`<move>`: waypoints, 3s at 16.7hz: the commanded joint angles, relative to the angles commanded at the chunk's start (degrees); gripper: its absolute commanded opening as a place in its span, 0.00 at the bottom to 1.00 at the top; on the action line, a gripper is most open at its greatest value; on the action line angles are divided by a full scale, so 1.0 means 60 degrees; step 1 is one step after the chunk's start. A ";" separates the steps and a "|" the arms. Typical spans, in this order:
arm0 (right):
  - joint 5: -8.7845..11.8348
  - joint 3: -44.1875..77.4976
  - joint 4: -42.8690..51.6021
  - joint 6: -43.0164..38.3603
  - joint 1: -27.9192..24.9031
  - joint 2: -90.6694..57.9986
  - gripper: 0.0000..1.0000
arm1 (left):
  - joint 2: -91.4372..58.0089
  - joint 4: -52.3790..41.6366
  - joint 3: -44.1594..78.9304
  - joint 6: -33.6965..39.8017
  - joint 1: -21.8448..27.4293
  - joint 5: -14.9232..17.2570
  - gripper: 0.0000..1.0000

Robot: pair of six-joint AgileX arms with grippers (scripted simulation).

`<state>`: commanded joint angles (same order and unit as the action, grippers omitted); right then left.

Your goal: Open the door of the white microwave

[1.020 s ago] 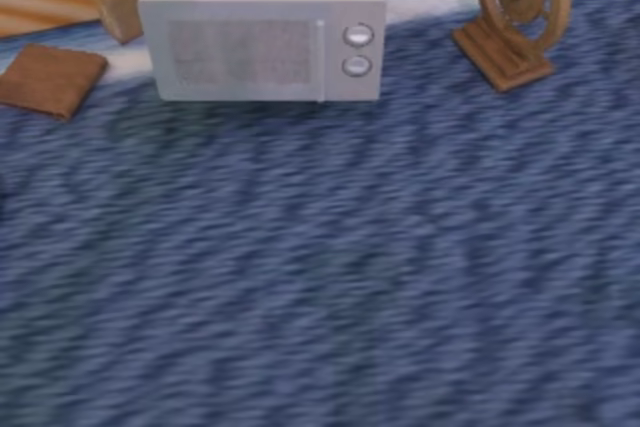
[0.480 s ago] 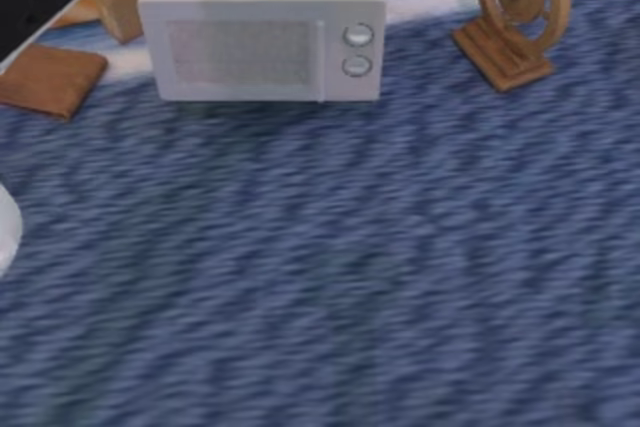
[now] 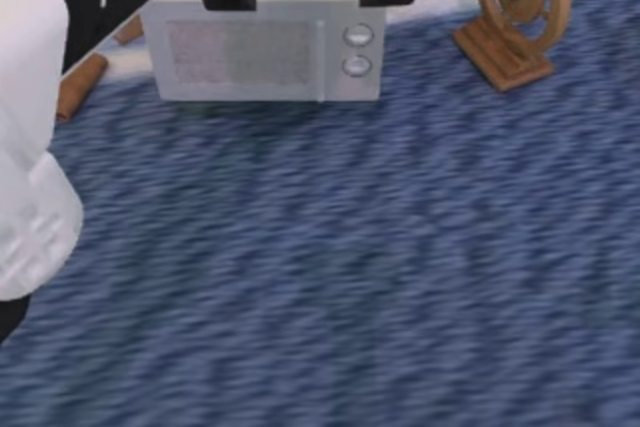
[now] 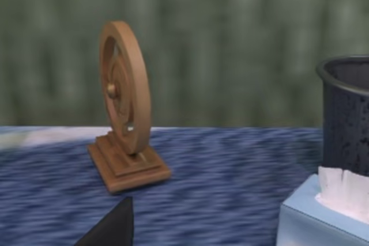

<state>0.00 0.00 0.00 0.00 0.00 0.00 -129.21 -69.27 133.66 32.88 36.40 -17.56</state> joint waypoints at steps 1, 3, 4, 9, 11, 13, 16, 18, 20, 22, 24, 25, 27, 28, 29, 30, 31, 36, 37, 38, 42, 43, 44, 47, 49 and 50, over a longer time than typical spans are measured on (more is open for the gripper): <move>0.0000 0.0000 0.0000 0.0000 0.0000 0.0000 1.00 | -0.0003 0.0019 -0.0026 -0.0010 -0.0048 0.0016 1.00; 0.0000 0.0000 0.0000 0.0000 0.0000 0.0000 1.00 | -0.0082 0.0186 -0.0106 -0.0066 -0.0075 0.0033 1.00; 0.0000 0.0000 0.0000 0.0000 0.0000 0.0000 1.00 | -0.0192 0.0415 -0.0206 -0.0120 -0.0121 0.0056 1.00; 0.0000 0.0000 0.0000 0.0000 0.0000 0.0000 1.00 | -0.0944 0.1940 -0.0840 -0.0429 -0.0446 0.0207 1.00; 0.0000 0.0000 0.0000 0.0000 0.0000 0.0000 1.00 | -0.1036 0.2074 -0.0903 -0.0463 -0.0482 0.0223 1.00; 0.0000 0.0000 0.0000 0.0000 0.0000 0.0000 1.00 | -0.1036 0.2074 -0.0903 -0.0463 -0.0482 0.0223 1.00; 0.0000 0.0000 0.0000 0.0000 0.0000 0.0000 1.00 | -0.1036 0.2074 -0.0903 -0.0463 -0.0482 0.0223 0.85; 0.0000 0.0000 0.0000 0.0000 0.0000 0.0000 1.00 | -0.1036 0.2074 -0.0903 -0.0463 -0.0482 0.0223 0.70; 0.0000 0.0000 0.0000 0.0000 0.0000 0.0000 1.00 | -0.1036 0.2074 -0.0903 -0.0463 -0.0482 0.0223 0.55; 0.0000 0.0000 0.0000 0.0000 0.0000 0.0000 1.00 | -0.1036 0.2074 -0.0903 -0.0463 -0.0482 0.0223 0.40; 0.0000 0.0000 0.0000 0.0000 0.0000 0.0000 1.00 | -0.1036 0.2074 -0.0903 -0.0463 -0.0482 0.0223 0.25; 0.0000 0.0000 0.0000 0.0000 0.0000 0.0000 1.00 | -0.1036 0.2074 -0.0903 -0.0463 -0.0482 0.0223 0.17; 0.0000 0.0000 0.0000 0.0000 0.0000 0.0000 1.00 | -0.1036 0.2074 -0.0903 -0.0463 -0.0482 0.0223 0.02; 0.0000 0.0000 0.0000 0.0000 0.0000 0.0000 1.00 | -0.1036 0.2074 -0.0903 -0.0463 -0.0482 0.0223 0.00; 0.0000 0.0000 0.0000 0.0000 0.0000 0.0000 1.00 | -0.1036 0.2074 -0.0903 -0.0463 -0.0482 0.0223 0.00; 0.0000 0.0000 0.0000 0.0000 0.0000 0.0000 1.00 | -0.1036 0.2074 -0.0903 -0.0463 -0.0482 0.0223 0.00; 0.0000 0.0000 0.0000 0.0000 0.0000 0.0000 1.00 | -0.1036 0.2074 -0.0903 -0.0463 -0.0482 0.0223 0.00; 0.0000 0.0000 0.0000 0.0000 0.0000 0.0000 1.00 | -0.0932 0.2047 -0.1276 -0.0391 -0.0282 0.0349 0.00; 0.0000 0.0000 0.0000 0.0000 0.0000 0.0000 1.00 | -0.0901 0.2070 -0.1303 -0.0388 -0.0279 0.0344 0.00; 0.0000 0.0000 0.0000 0.0000 0.0000 0.0000 1.00 | -0.0799 0.2141 -0.1418 -0.0371 -0.0275 0.0322 0.00; 0.0000 0.0000 0.0000 0.0000 0.0000 0.0000 1.00 | -0.0224 0.2528 -0.2480 -0.0264 -0.0223 0.0158 0.00; 0.0000 0.0000 0.0000 0.0000 0.0000 0.0000 1.00 | -0.0064 0.2643 -0.2696 -0.0232 -0.0208 0.0123 0.00; 0.0000 0.0000 0.0000 0.0000 0.0000 0.0000 1.00 | 0.0070 0.2747 -0.2832 -0.0201 -0.0194 0.0095 0.00; 0.0000 0.0000 0.0000 0.0000 0.0000 0.0000 1.00 | 0.0138 0.2803 -0.2887 -0.0183 -0.0188 0.0081 0.00; 0.0000 0.0000 0.0000 0.0000 0.0000 0.0000 1.00 | 0.0138 0.2803 -0.2887 -0.0183 -0.0188 0.0081 0.00; 0.0000 0.0000 0.0000 0.0000 0.0000 0.0000 1.00 | 0.0138 0.2803 -0.2887 -0.0183 -0.0188 0.0081 0.00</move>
<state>0.00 0.00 0.00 0.00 0.00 0.00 -128.38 -52.45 116.34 31.78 35.27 -17.07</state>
